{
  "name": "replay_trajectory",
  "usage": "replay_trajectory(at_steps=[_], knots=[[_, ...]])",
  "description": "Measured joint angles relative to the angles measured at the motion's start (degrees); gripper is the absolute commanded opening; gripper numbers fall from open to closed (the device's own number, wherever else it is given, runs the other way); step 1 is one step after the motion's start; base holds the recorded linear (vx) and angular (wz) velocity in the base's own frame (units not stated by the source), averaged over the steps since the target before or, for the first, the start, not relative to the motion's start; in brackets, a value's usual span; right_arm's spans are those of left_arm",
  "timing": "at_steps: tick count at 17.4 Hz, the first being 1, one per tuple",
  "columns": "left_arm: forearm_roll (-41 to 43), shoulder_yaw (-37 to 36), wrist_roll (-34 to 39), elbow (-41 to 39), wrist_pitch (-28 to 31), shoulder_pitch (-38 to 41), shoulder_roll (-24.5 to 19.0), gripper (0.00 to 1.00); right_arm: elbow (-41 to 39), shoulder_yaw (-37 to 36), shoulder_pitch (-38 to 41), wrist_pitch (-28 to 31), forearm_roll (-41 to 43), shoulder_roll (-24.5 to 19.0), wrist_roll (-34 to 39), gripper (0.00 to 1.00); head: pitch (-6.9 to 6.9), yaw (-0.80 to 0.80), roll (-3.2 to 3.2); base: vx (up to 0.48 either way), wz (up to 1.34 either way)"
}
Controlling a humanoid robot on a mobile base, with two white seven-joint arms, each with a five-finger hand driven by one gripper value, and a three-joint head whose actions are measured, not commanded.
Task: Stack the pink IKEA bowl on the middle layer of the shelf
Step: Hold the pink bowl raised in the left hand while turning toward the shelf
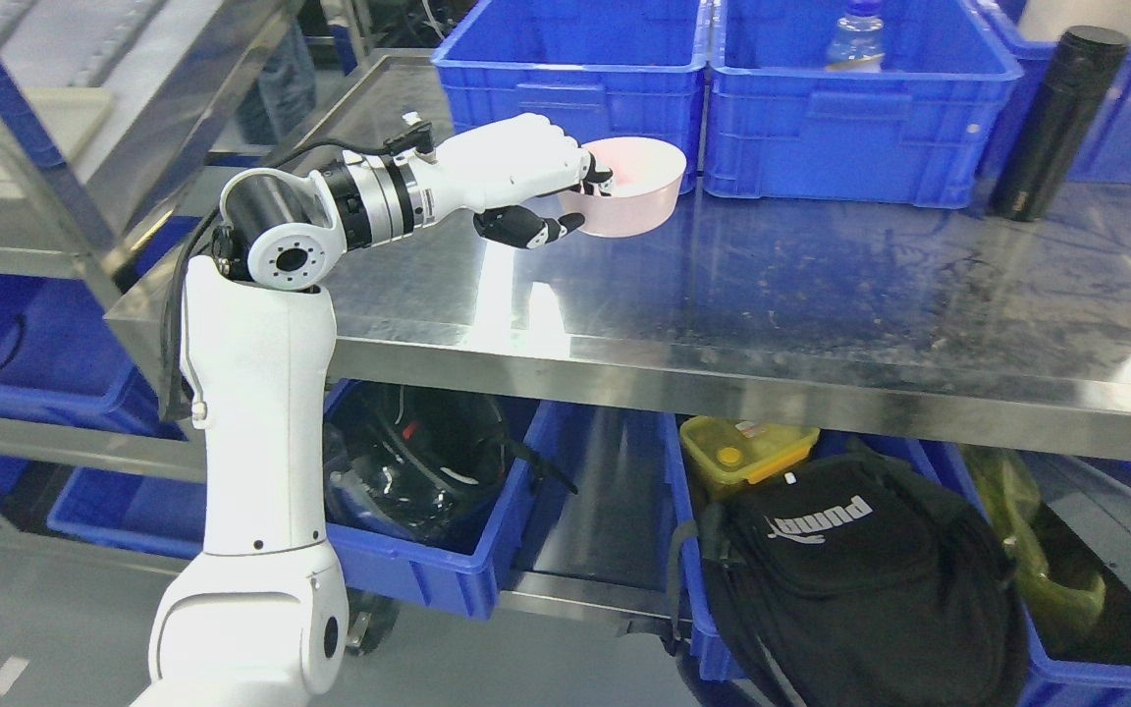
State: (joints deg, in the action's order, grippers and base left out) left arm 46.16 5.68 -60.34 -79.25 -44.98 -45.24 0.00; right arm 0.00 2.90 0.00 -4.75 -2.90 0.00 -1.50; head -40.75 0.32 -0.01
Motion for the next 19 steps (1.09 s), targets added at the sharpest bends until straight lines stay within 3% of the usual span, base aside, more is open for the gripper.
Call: replay_trajectory(at_steps=[8,19], knots=[[-0.73,1.91,0.21,-3.32,-0.01,1.89,0.0,0.0,0.0,0.0,0.01,0.0,0.0,0.0,-0.05,1.0,-0.01,0.0,0.0,-0.05,0.83],[-0.87,3.06,0.38,-5.13,-0.02,2.2,0.0,0.0,0.0,0.0,-0.01,0.0,0.0,0.0,0.14,1.0,-0.05,0.0,0.0,0.082,1.44]])
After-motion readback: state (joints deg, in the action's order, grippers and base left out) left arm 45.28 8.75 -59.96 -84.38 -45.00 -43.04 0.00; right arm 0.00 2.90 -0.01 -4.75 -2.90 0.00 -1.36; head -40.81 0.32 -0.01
